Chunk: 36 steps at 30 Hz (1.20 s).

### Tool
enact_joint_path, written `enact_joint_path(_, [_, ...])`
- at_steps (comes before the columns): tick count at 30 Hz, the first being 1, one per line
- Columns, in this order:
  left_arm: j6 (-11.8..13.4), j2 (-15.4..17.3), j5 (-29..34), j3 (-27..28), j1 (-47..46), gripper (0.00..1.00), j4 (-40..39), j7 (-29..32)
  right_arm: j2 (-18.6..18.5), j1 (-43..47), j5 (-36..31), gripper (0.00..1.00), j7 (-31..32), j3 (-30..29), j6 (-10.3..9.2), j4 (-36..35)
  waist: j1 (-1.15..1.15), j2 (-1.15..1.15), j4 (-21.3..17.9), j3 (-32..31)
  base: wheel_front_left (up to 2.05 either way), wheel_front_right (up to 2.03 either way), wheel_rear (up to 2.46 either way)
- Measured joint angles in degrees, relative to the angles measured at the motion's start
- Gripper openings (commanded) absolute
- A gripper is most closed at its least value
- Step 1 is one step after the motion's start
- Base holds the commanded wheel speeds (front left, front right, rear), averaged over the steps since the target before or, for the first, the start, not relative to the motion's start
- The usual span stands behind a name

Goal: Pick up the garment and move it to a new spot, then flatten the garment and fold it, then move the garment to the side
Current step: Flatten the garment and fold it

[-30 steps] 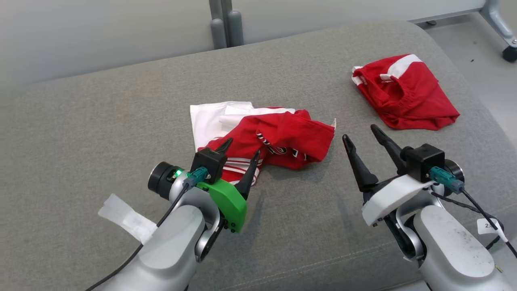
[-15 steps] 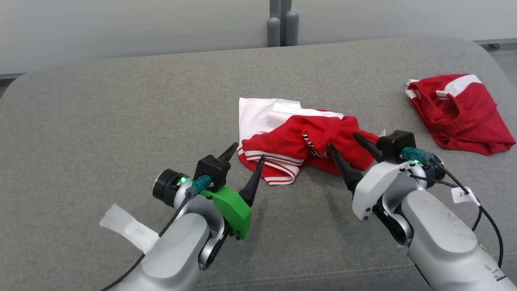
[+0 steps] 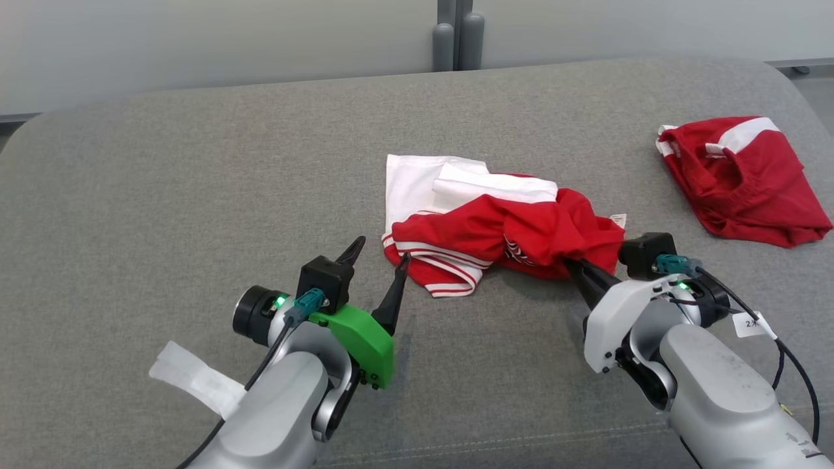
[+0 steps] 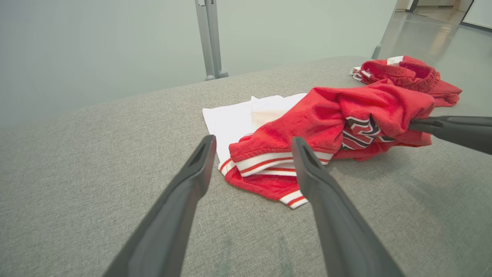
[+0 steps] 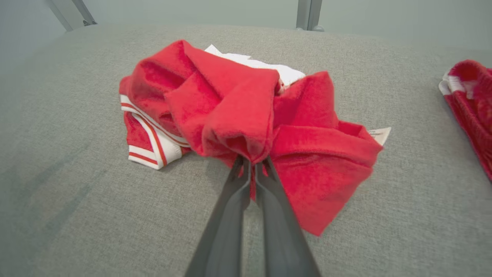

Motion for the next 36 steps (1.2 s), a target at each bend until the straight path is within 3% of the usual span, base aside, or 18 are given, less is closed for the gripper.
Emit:
enact_joint_path(15, [0.0, 0.0, 0.3, 0.7, 1.0, 1.0, -2.2, 0.0, -2.3, 5.2, 1.3, 0.0, -2.0, -0.9, 0.47, 6.3, 0.0, 0.0, -4.6, 0.1, 0.0, 0.0, 0.0])
enact_joint_path(16, [0.0, 0.0, 0.3, 0.6, 1.3, 1.0, -2.2, 0.0, -2.2, 5.2, 1.3, 0.05, -2.3, -0.9, 0.47, 6.6, 0.0, 0.0, -4.9, 0.2, 0.0, 0.0, 0.0])
enact_joint_path(17, [0.0, 0.0, 0.3, 0.4, 1.5, 1.0, -2.1, 0.0, -2.1, 5.2, 1.3, 0.28, -2.5, -0.8, 0.47, 6.8, 0.0, 0.0, -5.2, 0.2, 0.0, 0.0, 0.0])
enact_joint_path(18, [0.0, 0.0, 0.1, 0.1, 1.7, 1.0, -2.0, 0.0, -2.0, 5.2, 1.3, 0.59, -2.6, -0.9, 0.47, 7.0, 0.0, 0.0, -5.4, 0.2, 0.0, 0.0, 0.0])
enact_joint_path(20, [0.0, 0.0, -0.1, -0.7, 2.2, 1.0, -2.0, 0.0, -1.6, 5.2, 1.3, 1.0, -3.4, -1.0, 0.48, 7.2, 0.0, 0.0, -5.9, 0.3, 0.0, 0.0, 0.0])
enact_joint_path(36, [-0.1, 0.2, -4.3, 0.5, 4.0, 1.0, 5.0, 2.9, -2.7, 4.5, 1.4, 1.0, -8.5, -2.7, 0.47, 5.4, 0.0, 0.0, -10.5, 0.3, 0.0, 0.0, 0.0])
